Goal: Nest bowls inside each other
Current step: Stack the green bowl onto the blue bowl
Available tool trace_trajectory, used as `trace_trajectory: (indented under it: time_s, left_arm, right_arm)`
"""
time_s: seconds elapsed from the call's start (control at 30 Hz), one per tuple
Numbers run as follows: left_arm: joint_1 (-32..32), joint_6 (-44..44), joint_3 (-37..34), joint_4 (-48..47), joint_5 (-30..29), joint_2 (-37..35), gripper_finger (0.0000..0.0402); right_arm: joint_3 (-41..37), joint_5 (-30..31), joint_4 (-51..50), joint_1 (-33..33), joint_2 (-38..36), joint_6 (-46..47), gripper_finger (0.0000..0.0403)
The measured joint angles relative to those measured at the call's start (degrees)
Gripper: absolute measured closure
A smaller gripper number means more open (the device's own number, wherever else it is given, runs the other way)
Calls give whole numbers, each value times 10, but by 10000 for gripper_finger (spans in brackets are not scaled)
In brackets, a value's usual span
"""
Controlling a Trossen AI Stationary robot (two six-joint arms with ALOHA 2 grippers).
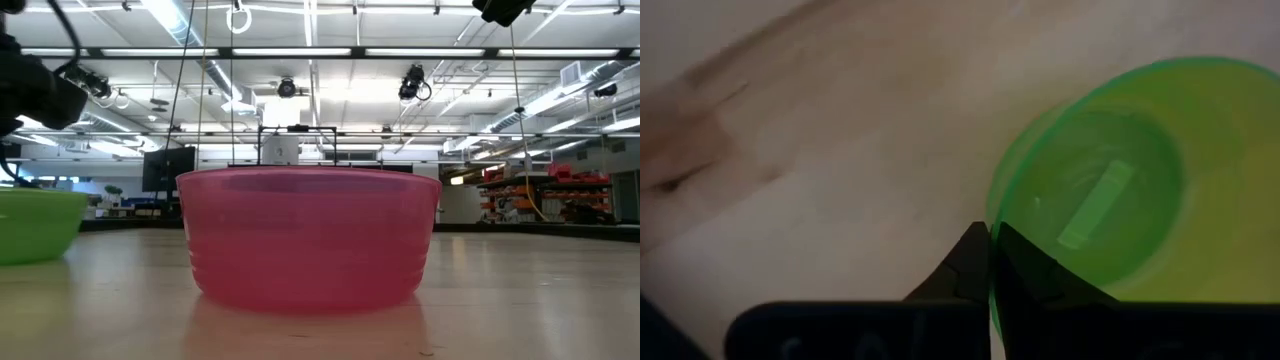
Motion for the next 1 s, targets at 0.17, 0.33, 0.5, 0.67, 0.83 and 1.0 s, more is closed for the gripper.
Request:
trace_trajectory:
  time_s: [0.17, 0.33, 0.5, 0.67, 0.83, 1.0]
  left_arm:
    - [57, 75, 0, 25, -2, 0, 393]
    - [117, 155, 2, 44, 3, 0, 393]
    - [168, 235, 41, 37, 5, 0, 393]
    - [217, 316, 106, 36, 5, 0, 393]
    - [264, 375, 181, 1, -6, 0, 393]
    - [311, 428, 253, -9, -23, 0, 393]
  right_arm:
    - [0, 0, 0, 0, 0, 0, 348]
    - [0, 0, 0, 0, 0, -2, 348]
    - [0, 4, 0, 0, 0, -11, 348]
    - [0, 19, 0, 0, 0, -11, 348]
    - [0, 19, 0, 0, 0, -11, 348]
    - [0, 20, 0, 0, 0, -11, 348]
